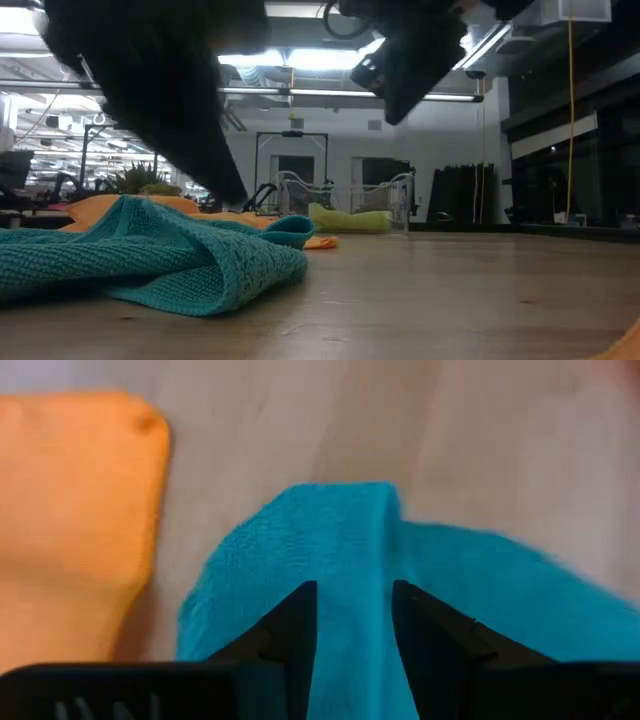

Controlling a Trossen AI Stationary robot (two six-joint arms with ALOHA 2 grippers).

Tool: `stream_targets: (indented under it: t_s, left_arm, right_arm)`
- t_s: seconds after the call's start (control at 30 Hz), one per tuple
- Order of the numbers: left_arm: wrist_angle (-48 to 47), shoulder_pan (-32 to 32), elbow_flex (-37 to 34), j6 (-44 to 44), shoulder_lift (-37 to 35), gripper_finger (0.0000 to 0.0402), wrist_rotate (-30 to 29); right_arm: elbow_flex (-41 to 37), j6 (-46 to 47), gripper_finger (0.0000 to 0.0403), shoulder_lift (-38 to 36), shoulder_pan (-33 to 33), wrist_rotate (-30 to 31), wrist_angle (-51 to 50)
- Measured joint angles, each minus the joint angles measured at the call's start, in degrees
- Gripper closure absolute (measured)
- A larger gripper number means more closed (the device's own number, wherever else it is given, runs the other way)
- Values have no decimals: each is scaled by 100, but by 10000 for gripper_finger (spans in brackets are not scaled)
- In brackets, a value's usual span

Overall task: Fold microfiber towels
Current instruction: Fold the top orange microfiber cloth

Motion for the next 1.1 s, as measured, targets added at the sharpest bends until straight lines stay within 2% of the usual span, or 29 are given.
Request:
stream_targets:
  t_s: [0.13, 0.23, 0.37, 0.53, 0.63, 0.7, 0.83, 0.93, 1.1]
  left_arm:
    - [-333, 257, 31, -320, 270, 279, 1070]
    - [-1172, 197, 58, -838, 219, 279, 1742]
    - [-2675, -269, 26, -1459, -44, 279, 2472]
    - [-4487, -962, -34, -2102, -108, 279, 2979]
    - [-5262, -1299, -20, -2627, -124, 279, 3285]
    - [-5602, -1491, -26, -3008, -222, 279, 3289]
    - [-5600, -1753, -17, -3726, -764, 279, 3078]
    - [-5587, -1950, -15, -4130, -1321, 279, 2281]
    - [-5572, -2207, -4, -4610, -2122, 279, 441]
  right_arm:
    - [-38, 198, 398, 0, 123, -8, -169]
    - [-38, 167, 398, 0, 185, -5, -198]
    - [-38, 161, 398, 0, 212, 54, -195]
    - [-38, 159, 398, 0, 212, 77, -131]
    - [-38, 153, 398, 0, 212, 79, 34]
    - [-38, 151, 398, 0, 212, 80, 156]
    - [-38, 146, 398, 0, 212, 84, 300]
    - [-38, 140, 398, 0, 212, 88, 467]
    - [-38, 137, 396, 0, 212, 120, 940]
